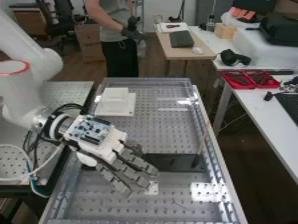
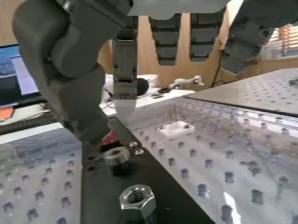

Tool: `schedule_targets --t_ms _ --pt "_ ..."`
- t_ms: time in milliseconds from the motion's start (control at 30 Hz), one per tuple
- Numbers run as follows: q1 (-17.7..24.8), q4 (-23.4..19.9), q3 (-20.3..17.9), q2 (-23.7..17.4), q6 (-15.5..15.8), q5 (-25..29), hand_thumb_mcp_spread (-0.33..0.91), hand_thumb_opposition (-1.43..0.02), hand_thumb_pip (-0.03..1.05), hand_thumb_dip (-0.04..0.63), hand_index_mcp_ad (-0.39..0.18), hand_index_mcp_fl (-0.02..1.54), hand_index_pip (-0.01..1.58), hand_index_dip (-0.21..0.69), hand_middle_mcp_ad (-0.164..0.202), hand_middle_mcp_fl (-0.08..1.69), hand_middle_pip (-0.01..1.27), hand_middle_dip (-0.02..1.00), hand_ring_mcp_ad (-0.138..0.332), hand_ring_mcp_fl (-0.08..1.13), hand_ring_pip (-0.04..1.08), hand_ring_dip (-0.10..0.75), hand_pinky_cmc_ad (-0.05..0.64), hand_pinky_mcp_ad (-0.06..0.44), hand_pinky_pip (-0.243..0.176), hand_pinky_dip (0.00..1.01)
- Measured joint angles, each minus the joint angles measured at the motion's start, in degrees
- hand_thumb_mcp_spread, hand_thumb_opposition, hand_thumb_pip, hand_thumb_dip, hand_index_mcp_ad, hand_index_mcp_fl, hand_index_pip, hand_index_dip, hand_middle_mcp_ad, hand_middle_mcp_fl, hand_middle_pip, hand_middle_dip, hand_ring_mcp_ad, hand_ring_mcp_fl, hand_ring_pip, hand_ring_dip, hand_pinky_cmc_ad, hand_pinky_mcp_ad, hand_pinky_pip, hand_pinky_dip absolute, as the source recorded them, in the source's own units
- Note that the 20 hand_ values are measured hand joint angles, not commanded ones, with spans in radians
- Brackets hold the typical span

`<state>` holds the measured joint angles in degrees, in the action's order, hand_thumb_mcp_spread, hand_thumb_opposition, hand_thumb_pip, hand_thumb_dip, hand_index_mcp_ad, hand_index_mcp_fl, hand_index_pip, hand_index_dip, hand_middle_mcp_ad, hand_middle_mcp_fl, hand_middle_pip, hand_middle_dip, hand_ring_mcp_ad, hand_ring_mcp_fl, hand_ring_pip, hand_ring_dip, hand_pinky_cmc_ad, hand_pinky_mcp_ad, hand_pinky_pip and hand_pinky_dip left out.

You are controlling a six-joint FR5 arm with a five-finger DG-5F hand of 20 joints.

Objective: Grab the bearing and place it in the white container

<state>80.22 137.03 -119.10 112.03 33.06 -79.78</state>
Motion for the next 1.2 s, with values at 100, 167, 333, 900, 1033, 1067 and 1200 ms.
schedule_targets --t_ms 100,167,333,900,1033,1067,1200 --pt "0.23 -0.72 0.1 0.6 0.49 -0.33 0.37 -0.87 0.69 0.269 -0.103 0.02 1.39 0.269 0.122 0.0 0.13 0.11 0.188 0.01 0.08 -0.012 0.461 0.298 -0.124 0.13" --pt "0.34 -1.03 0.24 0.98 0.75 -0.55 0.37 -0.87 0.69 0.269 -0.103 0.02 1.4 0.269 0.122 0.0 0.13 0.11 0.18 0.01 0.08 -0.012 0.466 0.298 -0.124 0.13" --pt "0.42 -1.56 0.66 1.88 1.53 -1.55 0.37 -0.87 0.69 0.269 -0.103 0.02 1.43 0.276 0.122 0.0 0.13 0.1 0.18 0.02 0.08 -0.012 0.443 0.295 -0.122 0.13" --pt "-0.18 -1.88 1.46 3.42 3.05 -2.99 0.37 -0.86 0.7 0.272 -0.103 0.02 1.45 0.283 0.122 0.0 0.13 0.1 0.18 0.02 0.08 -0.005 0.443 0.295 -0.122 0.13" --pt "-0.42 -1.79 1.71 3.69 3.39 -3.2 0.37 -0.86 0.7 0.272 -0.103 0.02 1.45 0.283 0.122 0.0 0.13 0.11 0.18 0.02 0.08 -0.005 0.443 0.295 -0.122 0.13" --pt "-0.44 -1.79 1.74 3.71 3.44 -3.22 0.37 -0.86 0.7 0.272 -0.103 0.02 1.45 0.279 0.122 0.0 0.13 0.1 0.18 0.02 0.08 -0.005 0.443 0.295 -0.122 0.13" --pt "-0.7 -1.7 2.02 4.02 3.91 -3.43 0.37 -0.86 0.7 0.272 -0.103 0.02 1.45 0.279 0.122 0.0 0.13 0.11 0.18 0.02 0.08 -0.005 0.443 0.298 -0.122 0.13"
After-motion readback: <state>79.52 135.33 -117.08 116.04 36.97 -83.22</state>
